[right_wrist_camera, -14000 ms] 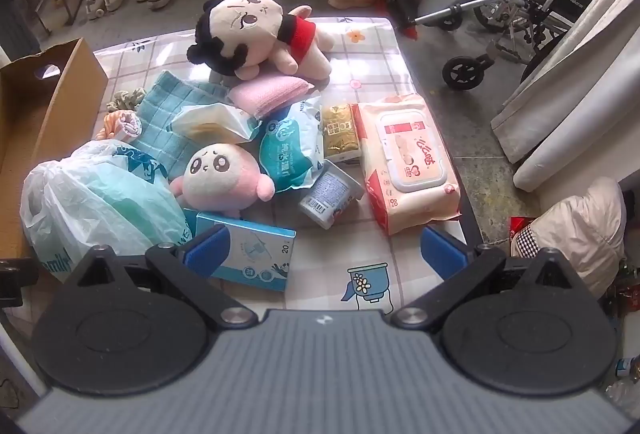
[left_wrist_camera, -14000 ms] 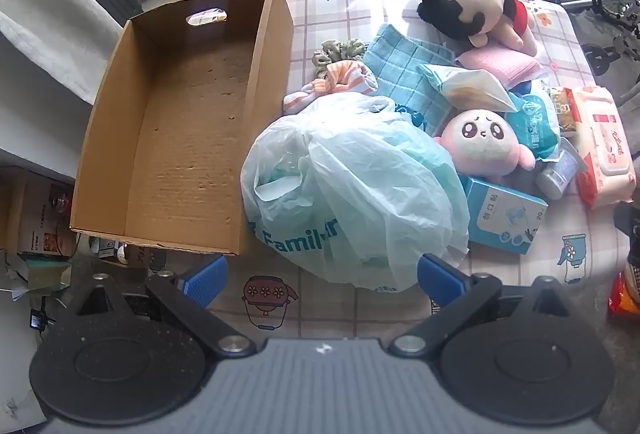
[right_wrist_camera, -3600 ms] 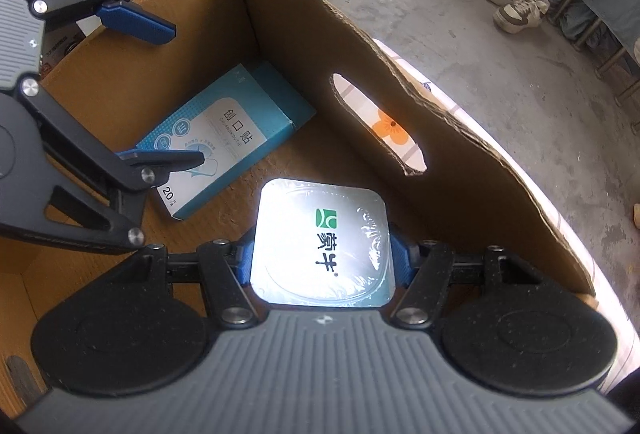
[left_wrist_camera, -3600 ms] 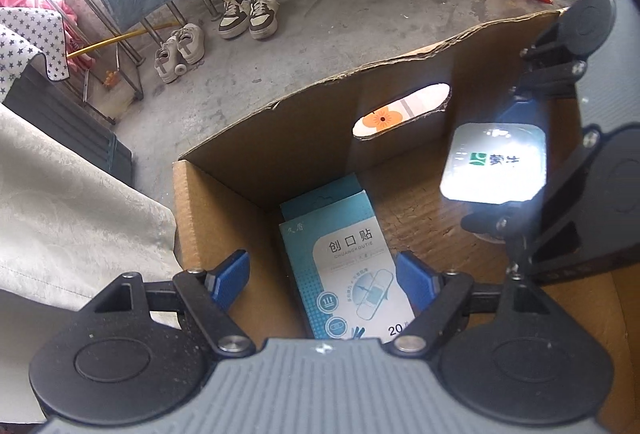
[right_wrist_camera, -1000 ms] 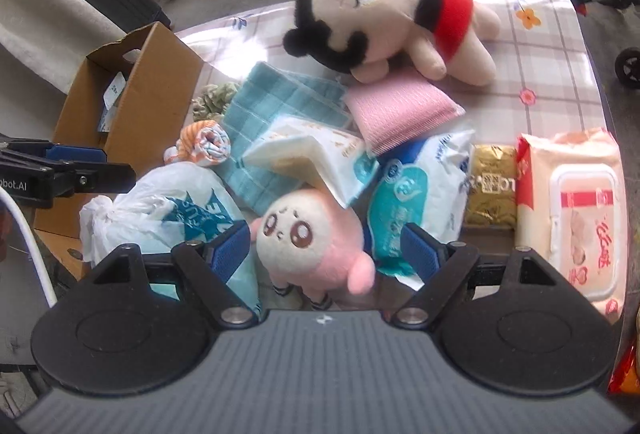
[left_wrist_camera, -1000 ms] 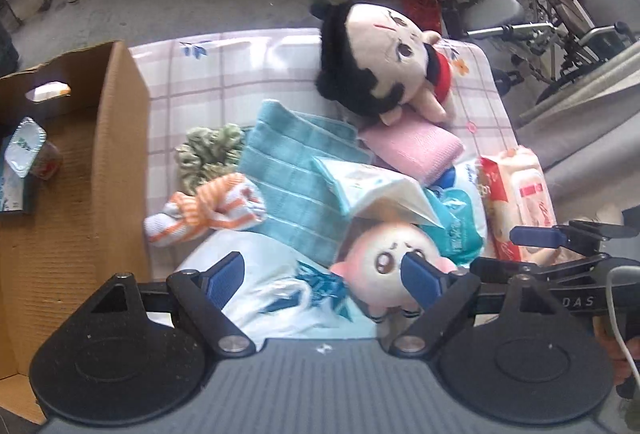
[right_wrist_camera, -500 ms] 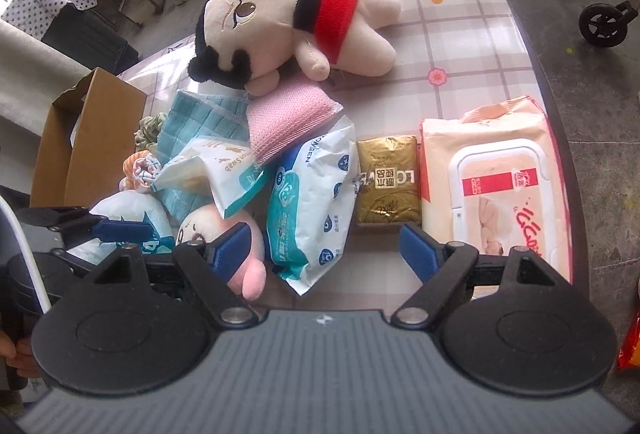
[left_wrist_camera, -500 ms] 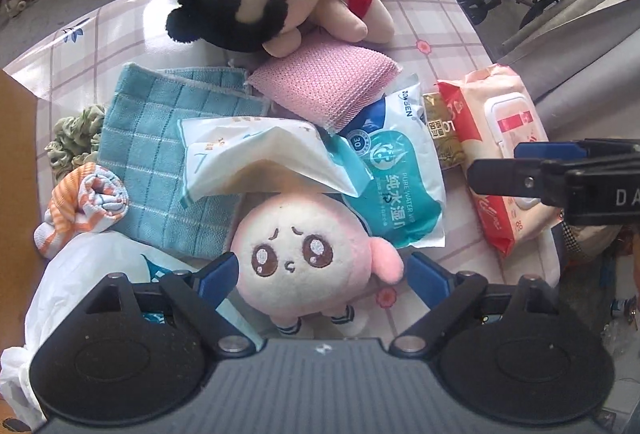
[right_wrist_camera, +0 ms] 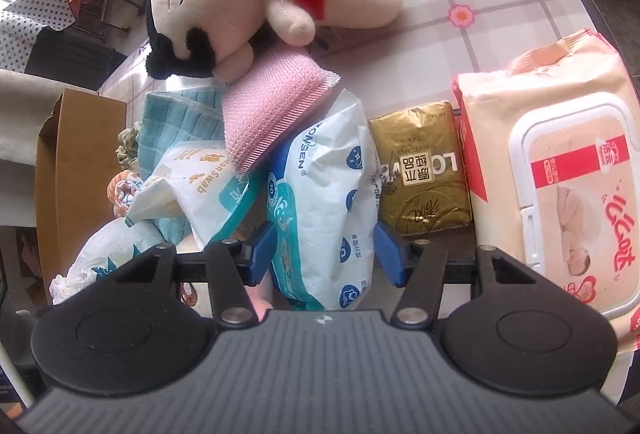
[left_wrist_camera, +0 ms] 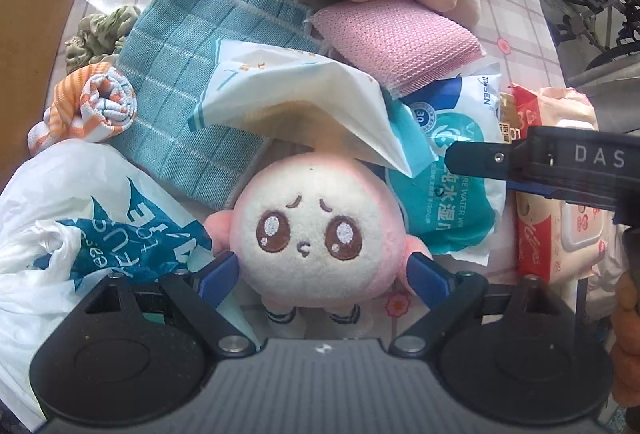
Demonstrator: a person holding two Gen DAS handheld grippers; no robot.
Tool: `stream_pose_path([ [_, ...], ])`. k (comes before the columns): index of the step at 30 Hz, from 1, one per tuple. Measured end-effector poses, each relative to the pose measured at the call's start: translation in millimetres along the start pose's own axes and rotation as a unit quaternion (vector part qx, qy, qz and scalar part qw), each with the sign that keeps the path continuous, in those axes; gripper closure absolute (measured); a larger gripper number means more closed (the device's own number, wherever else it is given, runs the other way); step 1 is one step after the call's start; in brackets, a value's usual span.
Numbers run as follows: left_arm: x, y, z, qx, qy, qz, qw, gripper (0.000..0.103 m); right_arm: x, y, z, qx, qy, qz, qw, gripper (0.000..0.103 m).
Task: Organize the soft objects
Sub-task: 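Grasp the pink plush with the left gripper while the right grasps the white wipe pack, then lift the pink plush and white wipe pack toward the cardboard box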
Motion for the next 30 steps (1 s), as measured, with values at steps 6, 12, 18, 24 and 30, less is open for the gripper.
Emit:
stream_pose_path([
  [6,1.6,-3.5,-3.9,0.004,0.048,0.019,0.9986,0.009,3.3,-6.2,5.9,0.009,-0.013,-0.017,1.0,0.048],
  [12,10.6,-3.9,-5.1,-0.002,0.076,0.048,0.9959,0.01,5.2,-10.2,6.9,0.024,-0.021,-0.02,0.999,0.047],
  [18,16.3,-9.2,-1.9,-0.007,0.068,0.038,0.9969,0.006,7.8,-16.4,9.1,0.024,-0.027,-0.026,0.999,0.044],
  [24,22.7,-23.9,-3.7,-0.008,0.08,0.014,0.9967,0.004,7.2,-34.0,6.9,0.025,-0.039,-0.036,0.998,0.042],
  [30,25.3,-26.6,1.5,-0.003,0.095,0.018,0.9953,0.01,5.1,-33.8,-0.1,0.017,-0.045,-0.03,0.998,0.056],
])
Point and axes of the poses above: each gripper's, at about its wrist camera, not at the fingertips, and y roughly against the way its jaws point, z to its right, x to its top, the point moved 6 cm from there along -y, roughly the way its jaws point, and after that the axes turned 11 degrees about y, right-handed, at the moved point
